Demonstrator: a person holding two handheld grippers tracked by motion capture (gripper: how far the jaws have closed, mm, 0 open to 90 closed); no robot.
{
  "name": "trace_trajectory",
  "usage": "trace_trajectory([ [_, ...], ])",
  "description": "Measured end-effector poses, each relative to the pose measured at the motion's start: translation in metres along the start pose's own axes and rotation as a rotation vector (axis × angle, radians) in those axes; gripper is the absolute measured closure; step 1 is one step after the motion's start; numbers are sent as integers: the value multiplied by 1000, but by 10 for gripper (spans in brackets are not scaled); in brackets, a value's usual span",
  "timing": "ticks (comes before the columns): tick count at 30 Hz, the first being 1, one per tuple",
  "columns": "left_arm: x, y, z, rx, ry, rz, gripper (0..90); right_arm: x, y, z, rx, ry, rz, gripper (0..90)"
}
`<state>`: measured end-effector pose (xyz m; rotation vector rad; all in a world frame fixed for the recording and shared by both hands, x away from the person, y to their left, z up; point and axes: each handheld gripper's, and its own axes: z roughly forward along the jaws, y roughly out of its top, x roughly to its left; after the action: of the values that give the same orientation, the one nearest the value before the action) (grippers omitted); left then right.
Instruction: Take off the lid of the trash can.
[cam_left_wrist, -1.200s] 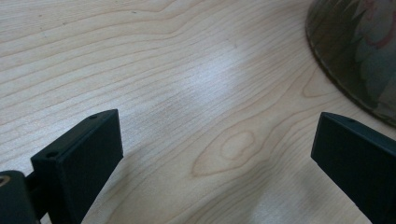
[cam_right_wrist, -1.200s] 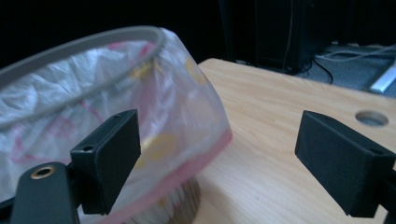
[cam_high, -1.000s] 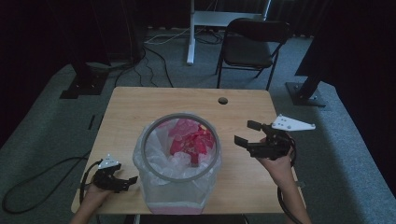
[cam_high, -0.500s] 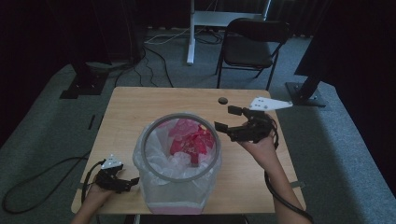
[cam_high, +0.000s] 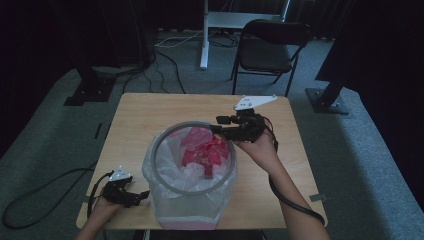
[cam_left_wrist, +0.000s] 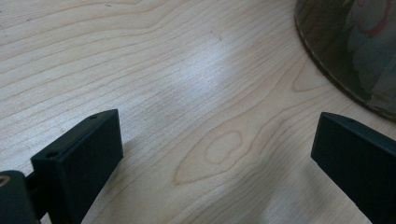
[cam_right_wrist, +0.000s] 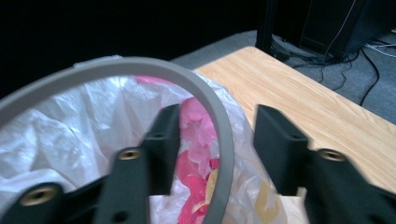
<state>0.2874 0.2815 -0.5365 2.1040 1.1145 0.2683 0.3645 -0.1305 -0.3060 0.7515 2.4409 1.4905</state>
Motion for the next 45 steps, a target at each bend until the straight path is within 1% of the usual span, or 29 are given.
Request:
trace_trajectory([
  [3,0,0,0,-2,0,1,20,-2,4,7,39,-1,6,665],
  [4,0,0,0,-4,0,-2,21,-3,5,9,52,-3,7,677],
  [8,1,0,-1,-6,1,-4,21,-2,9,16,98,16,-8,726],
  [9,1,0,-1,-6,1,-4,21,-2,10,18,110,4,-16,750],
  [10,1,0,-1,-4,3,-2,21,-1,10,19,125,-4,-22,759],
  [13,1,0,-1,-4,3,-2,21,-2,12,22,157,-6,-26,778],
  [15,1,0,-1,-3,4,-1,20,-2,12,26,195,-3,-24,778],
  [16,1,0,-1,-4,3,-1,20,-2,11,29,215,-9,-35,783],
  [17,1,0,-1,-4,2,0,21,-2,11,31,231,-13,-35,786],
  [21,1,1,0,0,2,3,21,-3,12,32,254,-10,-39,803],
  [23,1,1,0,-1,2,4,21,-1,13,32,263,-20,-51,803],
  [25,0,1,0,-1,2,4,21,0,13,32,264,-28,-62,804],
  [28,0,1,0,0,1,5,21,-1,13,31,249,-21,-49,806],
  [30,1,1,0,0,0,4,21,0,13,30,248,-27,-53,807],
  [37,1,1,0,-1,0,3,21,0,20,21,213,-31,-59,811],
  [40,1,1,0,-1,1,4,21,0,23,17,195,-32,-49,813],
  [41,1,1,0,-1,1,5,21,1,24,15,181,-30,-43,814],
  [42,1,1,0,0,1,5,21,0,25,14,171,-21,-35,816],
  [45,0,1,0,0,3,5,21,0,26,13,171,-21,-32,818],
])
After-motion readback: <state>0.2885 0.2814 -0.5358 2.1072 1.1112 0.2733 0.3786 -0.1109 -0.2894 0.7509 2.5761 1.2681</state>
